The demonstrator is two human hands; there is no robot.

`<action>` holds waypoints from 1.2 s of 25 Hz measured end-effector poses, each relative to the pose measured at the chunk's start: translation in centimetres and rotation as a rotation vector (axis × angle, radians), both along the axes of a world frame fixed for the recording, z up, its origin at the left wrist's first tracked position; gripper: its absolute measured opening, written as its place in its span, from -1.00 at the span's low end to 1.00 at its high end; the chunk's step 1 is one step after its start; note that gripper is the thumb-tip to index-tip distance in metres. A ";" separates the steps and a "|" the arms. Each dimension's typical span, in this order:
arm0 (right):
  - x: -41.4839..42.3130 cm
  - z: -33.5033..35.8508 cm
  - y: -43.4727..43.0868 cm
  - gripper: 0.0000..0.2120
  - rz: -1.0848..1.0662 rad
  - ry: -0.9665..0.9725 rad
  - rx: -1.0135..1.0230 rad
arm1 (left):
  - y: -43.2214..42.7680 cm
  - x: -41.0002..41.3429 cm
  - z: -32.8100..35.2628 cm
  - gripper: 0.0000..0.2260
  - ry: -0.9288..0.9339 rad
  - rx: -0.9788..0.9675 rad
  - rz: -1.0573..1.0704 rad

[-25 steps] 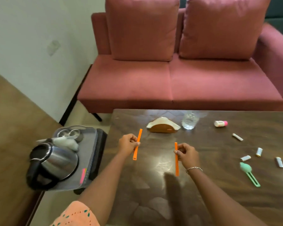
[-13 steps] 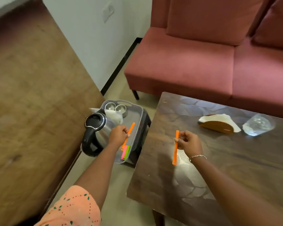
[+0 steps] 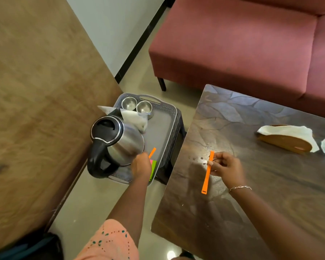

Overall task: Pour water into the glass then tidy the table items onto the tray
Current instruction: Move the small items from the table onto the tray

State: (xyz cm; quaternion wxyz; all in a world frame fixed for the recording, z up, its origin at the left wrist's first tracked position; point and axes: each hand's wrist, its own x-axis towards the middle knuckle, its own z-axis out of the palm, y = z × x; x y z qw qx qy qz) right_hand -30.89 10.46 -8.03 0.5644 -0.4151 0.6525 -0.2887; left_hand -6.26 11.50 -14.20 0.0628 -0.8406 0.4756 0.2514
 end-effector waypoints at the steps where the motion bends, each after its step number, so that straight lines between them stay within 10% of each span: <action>1: 0.1 0.0 0.1 -0.81 -0.001 -0.010 0.006 | 0.1 0.1 -0.5 -0.85 -0.021 0.007 0.005; 22: 3.3 -1.4 -0.5 -0.84 0.107 -0.010 0.058 | 2.3 0.9 -3.7 -0.83 -0.021 -0.066 0.030; 30: 6.0 -0.4 -0.6 -0.84 0.063 -0.090 0.053 | 3.8 -4.7 4.0 -0.92 0.478 -0.671 0.226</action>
